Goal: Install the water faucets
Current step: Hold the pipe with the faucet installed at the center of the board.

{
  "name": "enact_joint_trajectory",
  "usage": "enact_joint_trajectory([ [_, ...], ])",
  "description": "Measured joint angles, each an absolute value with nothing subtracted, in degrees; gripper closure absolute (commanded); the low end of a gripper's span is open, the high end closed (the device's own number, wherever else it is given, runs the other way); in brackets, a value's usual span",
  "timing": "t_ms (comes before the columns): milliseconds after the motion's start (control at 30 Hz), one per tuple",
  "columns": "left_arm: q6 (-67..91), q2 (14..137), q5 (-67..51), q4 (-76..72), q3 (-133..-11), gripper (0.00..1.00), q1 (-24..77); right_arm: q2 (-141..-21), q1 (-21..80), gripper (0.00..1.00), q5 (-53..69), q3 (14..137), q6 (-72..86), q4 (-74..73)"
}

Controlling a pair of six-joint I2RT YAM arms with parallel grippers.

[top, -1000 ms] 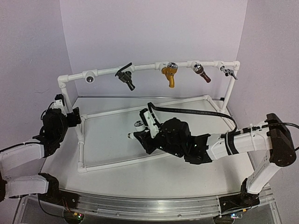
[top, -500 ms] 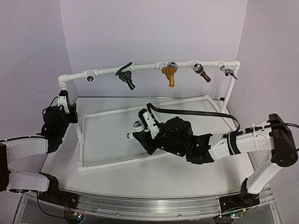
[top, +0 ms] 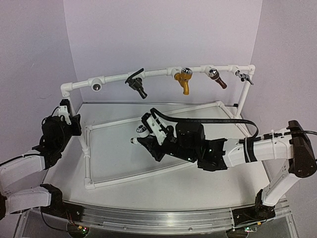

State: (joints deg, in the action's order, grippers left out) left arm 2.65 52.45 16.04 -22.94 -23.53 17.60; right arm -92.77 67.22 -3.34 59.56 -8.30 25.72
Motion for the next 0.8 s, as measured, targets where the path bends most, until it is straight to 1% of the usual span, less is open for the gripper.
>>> enact_joint_trajectory([
  [200,4.7,48.4,17.9,-17.0,-23.5,0.92,24.1,-94.2,70.0,1.0,-4.8,66.1,-21.6,24.3],
  [400,5.5,47.7,15.9,-16.6,-23.2,0.92,24.9,-97.3,71.2,1.0,-8.3,74.2,-35.2,22.5],
  [633,5.4,46.9,14.0,-16.3,-22.9,0.92,24.6,-104.8,71.8,1.0,-18.5,84.2,-53.6,22.6],
  [800,5.2,46.3,13.6,-16.6,-22.3,0.92,24.6,-113.1,73.6,1.0,-26.2,90.3,-69.1,29.2],
])
